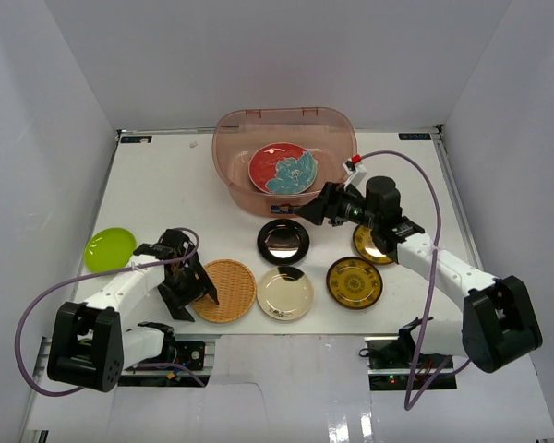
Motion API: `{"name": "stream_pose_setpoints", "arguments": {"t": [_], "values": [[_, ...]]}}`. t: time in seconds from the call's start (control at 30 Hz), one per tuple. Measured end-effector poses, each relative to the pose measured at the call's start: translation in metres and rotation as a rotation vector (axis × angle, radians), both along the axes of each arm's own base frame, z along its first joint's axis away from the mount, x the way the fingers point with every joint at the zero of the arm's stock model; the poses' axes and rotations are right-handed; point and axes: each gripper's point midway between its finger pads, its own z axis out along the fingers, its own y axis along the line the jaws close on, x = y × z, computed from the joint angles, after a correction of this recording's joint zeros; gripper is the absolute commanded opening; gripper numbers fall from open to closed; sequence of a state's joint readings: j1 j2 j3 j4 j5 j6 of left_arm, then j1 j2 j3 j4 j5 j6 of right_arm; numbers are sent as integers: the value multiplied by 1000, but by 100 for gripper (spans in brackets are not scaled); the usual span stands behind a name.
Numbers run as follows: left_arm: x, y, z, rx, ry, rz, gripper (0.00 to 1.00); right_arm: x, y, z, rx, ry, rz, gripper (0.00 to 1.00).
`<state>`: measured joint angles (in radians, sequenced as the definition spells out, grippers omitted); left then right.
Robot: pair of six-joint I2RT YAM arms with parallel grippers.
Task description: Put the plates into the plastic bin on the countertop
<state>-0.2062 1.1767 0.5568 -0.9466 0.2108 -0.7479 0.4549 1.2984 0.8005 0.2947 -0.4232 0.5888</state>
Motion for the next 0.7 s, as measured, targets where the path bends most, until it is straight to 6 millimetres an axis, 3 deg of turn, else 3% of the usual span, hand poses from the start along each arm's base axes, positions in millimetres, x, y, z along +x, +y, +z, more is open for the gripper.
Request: {"name": "stream_pose_setpoints", "arguments": {"t": [0.17, 0.33, 0.5, 0.7], "values": [[10, -6, 5, -33, -60, 50, 85, -50, -10, -32, -6, 50, 65, 86], [19, -10, 6, -56, -124, 104, 81, -83, -23, -79, -24, 149, 58, 87], [22, -17, 1, -104, -162, 167, 71, -96, -33, -113, -31, 248, 5, 86], [23, -31, 1, -196, -213, 225, 64, -92, -35, -112, 1, 241, -37, 88]]}}
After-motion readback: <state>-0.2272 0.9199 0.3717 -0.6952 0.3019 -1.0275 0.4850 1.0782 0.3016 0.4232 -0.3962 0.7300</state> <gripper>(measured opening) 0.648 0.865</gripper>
